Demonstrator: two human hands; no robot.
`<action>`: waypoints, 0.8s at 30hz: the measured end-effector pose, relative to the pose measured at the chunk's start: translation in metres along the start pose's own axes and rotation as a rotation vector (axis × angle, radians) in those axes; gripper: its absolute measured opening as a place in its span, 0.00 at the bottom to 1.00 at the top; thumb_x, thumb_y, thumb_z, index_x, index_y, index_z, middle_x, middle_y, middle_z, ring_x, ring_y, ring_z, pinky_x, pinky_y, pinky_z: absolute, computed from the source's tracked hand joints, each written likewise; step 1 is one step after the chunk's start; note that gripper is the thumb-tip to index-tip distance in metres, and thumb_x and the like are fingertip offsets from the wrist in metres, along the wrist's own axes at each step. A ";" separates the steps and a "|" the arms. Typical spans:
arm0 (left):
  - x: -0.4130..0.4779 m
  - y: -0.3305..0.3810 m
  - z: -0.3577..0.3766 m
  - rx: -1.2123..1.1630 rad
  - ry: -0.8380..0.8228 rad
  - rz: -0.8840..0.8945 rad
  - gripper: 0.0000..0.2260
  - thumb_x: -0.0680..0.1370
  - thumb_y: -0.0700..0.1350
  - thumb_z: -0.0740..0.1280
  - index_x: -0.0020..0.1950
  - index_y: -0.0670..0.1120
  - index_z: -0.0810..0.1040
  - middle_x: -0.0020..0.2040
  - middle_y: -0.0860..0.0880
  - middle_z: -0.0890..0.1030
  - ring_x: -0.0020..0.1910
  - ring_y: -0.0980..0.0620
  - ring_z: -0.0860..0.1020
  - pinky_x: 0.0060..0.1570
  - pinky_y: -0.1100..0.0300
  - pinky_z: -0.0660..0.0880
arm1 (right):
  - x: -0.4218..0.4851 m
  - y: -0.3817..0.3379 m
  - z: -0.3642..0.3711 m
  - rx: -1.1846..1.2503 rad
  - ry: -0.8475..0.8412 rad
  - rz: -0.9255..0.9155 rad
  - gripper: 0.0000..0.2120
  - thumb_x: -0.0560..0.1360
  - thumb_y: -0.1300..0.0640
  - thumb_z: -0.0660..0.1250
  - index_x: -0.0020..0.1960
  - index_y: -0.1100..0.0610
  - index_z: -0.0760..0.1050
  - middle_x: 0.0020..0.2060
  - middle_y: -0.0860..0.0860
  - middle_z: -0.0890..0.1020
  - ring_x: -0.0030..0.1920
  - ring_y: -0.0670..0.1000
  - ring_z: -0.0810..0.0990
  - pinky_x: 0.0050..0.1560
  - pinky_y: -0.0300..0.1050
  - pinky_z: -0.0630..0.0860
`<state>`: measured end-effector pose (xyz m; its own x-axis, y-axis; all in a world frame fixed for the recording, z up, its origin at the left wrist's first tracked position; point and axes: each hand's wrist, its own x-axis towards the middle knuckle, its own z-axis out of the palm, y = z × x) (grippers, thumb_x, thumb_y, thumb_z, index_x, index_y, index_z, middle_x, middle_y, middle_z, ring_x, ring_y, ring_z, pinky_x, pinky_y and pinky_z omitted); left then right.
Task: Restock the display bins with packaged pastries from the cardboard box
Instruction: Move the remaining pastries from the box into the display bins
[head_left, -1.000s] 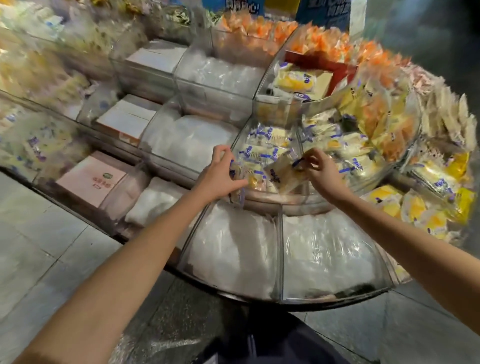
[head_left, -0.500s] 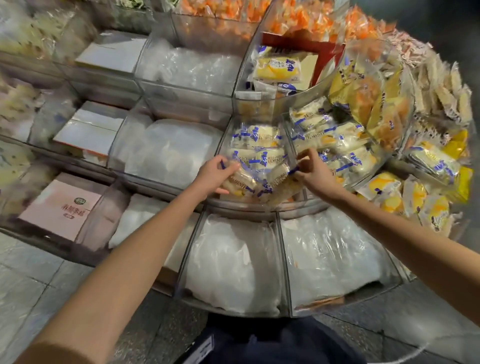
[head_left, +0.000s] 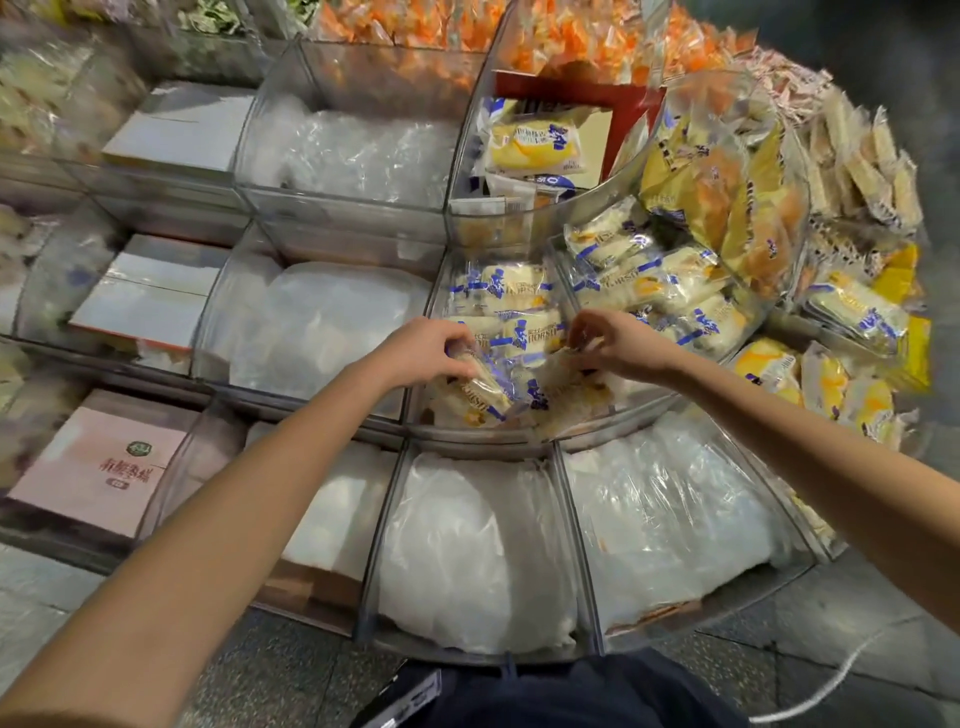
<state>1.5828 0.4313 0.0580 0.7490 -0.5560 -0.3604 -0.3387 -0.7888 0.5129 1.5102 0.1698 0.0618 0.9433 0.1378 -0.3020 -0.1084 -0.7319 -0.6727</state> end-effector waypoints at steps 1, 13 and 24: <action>0.001 0.001 0.000 -0.034 0.005 0.010 0.09 0.71 0.51 0.76 0.49 0.55 0.79 0.43 0.55 0.78 0.47 0.51 0.77 0.51 0.51 0.76 | -0.001 0.001 -0.001 0.012 0.004 -0.003 0.08 0.74 0.61 0.72 0.48 0.54 0.73 0.48 0.52 0.79 0.49 0.53 0.79 0.48 0.43 0.76; 0.005 -0.007 0.001 -0.187 0.233 -0.005 0.06 0.73 0.47 0.75 0.47 0.50 0.80 0.43 0.52 0.81 0.43 0.52 0.78 0.44 0.55 0.77 | -0.018 0.009 -0.008 0.322 0.330 -0.118 0.09 0.76 0.65 0.70 0.45 0.53 0.73 0.45 0.49 0.81 0.42 0.48 0.82 0.39 0.39 0.78; -0.004 -0.016 0.013 0.357 0.012 0.052 0.09 0.78 0.51 0.68 0.57 0.52 0.79 0.51 0.52 0.81 0.54 0.51 0.74 0.51 0.57 0.66 | -0.004 0.009 0.009 -0.170 0.031 -0.139 0.12 0.75 0.62 0.70 0.58 0.62 0.76 0.51 0.54 0.80 0.48 0.52 0.78 0.44 0.38 0.75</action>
<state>1.5776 0.4431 0.0408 0.7311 -0.5966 -0.3311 -0.5528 -0.8024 0.2250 1.5028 0.1686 0.0511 0.9550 0.2265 -0.1914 0.0754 -0.8097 -0.5819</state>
